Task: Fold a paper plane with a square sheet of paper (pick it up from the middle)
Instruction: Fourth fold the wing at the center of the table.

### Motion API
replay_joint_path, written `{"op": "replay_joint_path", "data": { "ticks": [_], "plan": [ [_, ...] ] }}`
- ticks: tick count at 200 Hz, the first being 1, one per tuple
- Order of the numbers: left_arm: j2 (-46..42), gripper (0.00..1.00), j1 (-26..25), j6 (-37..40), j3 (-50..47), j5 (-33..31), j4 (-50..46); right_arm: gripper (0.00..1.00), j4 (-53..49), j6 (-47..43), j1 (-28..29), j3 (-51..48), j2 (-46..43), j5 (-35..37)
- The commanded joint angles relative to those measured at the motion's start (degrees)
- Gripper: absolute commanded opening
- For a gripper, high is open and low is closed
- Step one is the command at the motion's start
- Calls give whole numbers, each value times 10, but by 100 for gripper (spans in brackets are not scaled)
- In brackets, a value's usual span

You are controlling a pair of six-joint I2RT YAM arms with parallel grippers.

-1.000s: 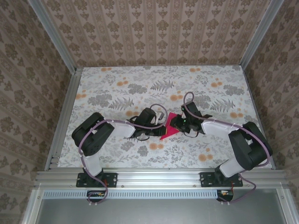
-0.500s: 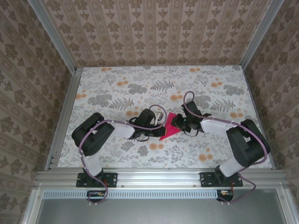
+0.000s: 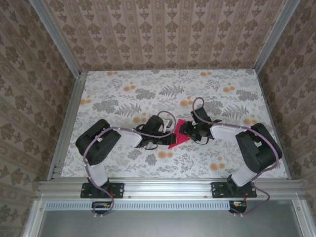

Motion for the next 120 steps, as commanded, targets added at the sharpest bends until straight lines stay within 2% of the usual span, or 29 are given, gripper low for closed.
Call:
{"op": "replay_joint_path", "data": {
  "ticks": [1, 74, 120],
  "plan": [
    [-18, 28, 10, 8, 1, 13, 12, 48, -24, -8, -2, 14, 12, 1],
    [-1, 30, 15, 50, 31, 29, 2, 50, -15, -8, -3, 13, 13, -13],
    [16, 22, 20, 54, 36, 44, 13, 50, -12, -10, -4, 11, 13, -15]
  ]
}}
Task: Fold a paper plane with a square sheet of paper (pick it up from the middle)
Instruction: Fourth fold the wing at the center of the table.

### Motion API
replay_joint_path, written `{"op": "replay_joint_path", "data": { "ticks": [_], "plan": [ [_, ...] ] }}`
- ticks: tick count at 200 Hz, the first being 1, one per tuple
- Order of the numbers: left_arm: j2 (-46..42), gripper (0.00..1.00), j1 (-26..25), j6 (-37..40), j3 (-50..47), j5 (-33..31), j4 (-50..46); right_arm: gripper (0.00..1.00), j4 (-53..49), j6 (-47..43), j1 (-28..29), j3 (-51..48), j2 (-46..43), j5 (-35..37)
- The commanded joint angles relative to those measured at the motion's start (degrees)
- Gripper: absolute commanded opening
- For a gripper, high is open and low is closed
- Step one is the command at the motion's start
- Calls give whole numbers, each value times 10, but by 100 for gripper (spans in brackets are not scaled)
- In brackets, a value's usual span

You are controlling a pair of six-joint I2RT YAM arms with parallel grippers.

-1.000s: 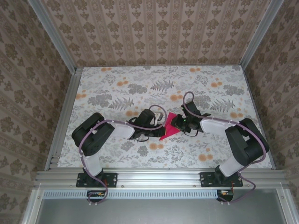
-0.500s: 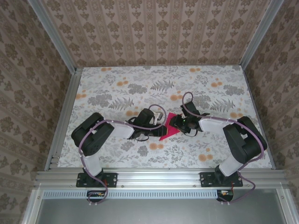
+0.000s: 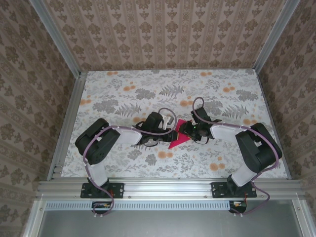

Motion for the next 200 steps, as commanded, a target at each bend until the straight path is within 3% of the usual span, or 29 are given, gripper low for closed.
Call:
{"op": "replay_joint_path", "data": {
  "ticks": [1, 27, 101, 169, 200],
  "plan": [
    [15, 22, 8, 18, 14, 20, 6, 50, -12, -10, -4, 8, 11, -10],
    [15, 15, 14, 15, 8, 34, 12, 51, -10, -11, -5, 7, 10, -12],
    [24, 13, 24, -11, 7, 33, -5, 55, -66, -17, -5, 29, 30, 19],
    [-7, 26, 36, -19, 0, 28, -15, 53, -139, -20, -1, 51, 58, 66],
    [-49, 29, 39, -23, -11, -9, -44, 50, -162, -21, 2, 62, 73, 81]
  ]
}}
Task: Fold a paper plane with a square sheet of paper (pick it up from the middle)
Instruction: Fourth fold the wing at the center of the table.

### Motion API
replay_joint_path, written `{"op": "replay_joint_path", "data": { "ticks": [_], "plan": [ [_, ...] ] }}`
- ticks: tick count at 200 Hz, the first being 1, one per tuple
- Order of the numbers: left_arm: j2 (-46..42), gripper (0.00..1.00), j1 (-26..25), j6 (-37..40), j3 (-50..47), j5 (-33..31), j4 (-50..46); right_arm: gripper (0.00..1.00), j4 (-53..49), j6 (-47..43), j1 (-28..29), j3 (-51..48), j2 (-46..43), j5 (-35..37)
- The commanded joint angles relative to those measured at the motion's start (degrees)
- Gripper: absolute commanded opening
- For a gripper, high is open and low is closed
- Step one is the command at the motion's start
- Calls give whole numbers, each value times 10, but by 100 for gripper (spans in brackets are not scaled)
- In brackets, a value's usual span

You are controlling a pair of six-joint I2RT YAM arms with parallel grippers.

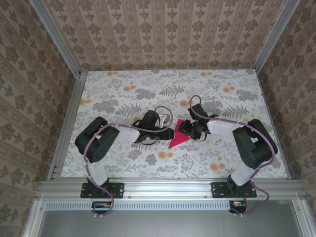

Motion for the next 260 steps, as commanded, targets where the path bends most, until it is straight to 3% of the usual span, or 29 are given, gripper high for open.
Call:
{"op": "replay_joint_path", "data": {
  "ticks": [1, 59, 160, 260],
  "plan": [
    [-49, 29, 5, -7, -8, -27, -30, 50, -75, -8, 1, -3, 34, 64],
    [-64, 29, -9, -32, -16, -20, -14, 46, -92, -18, 6, 7, 48, 71],
    [-12, 14, -30, -38, 8, 18, 12, 50, -103, -27, 7, 15, 68, 61],
    [9, 8, -25, -29, 17, -23, -45, 54, -122, -34, 7, 27, 83, 70]
  ]
}}
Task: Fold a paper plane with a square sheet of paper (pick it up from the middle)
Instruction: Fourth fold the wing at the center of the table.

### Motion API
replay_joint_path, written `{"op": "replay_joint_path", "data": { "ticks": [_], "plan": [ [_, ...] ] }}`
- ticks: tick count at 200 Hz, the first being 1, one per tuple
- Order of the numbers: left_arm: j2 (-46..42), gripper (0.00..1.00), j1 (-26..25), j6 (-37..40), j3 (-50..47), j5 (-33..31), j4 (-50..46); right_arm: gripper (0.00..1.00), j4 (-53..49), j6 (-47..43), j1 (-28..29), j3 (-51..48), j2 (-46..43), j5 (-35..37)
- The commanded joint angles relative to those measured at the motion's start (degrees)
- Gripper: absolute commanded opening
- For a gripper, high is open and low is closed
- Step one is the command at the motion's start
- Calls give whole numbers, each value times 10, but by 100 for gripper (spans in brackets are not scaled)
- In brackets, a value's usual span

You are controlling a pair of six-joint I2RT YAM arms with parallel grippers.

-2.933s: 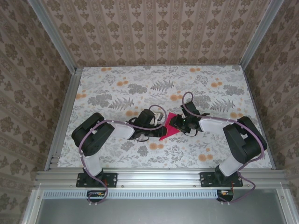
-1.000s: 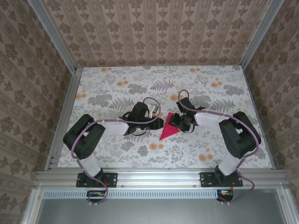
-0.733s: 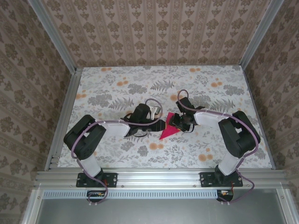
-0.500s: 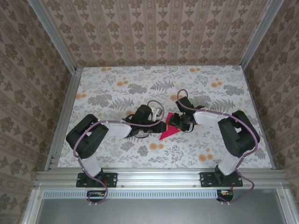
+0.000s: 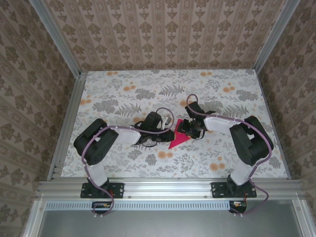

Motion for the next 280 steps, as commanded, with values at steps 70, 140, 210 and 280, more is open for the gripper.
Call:
{"op": "replay_joint_path", "data": {
  "ticks": [70, 140, 210, 280],
  "plan": [
    [25, 7, 4, 9, 23, -13, -37, 52, -88, -19, 6, -3, 74, 82],
    [10, 8, 10, 10, 17, -10, -34, 48, -112, -19, 13, 16, 98, 102],
    [-84, 12, 30, -3, -44, -39, 16, 48, -115, -14, 17, 20, 109, 112],
    [-36, 12, 14, -19, -25, 23, 58, 51, -114, -15, 17, 21, 117, 108]
  ]
}}
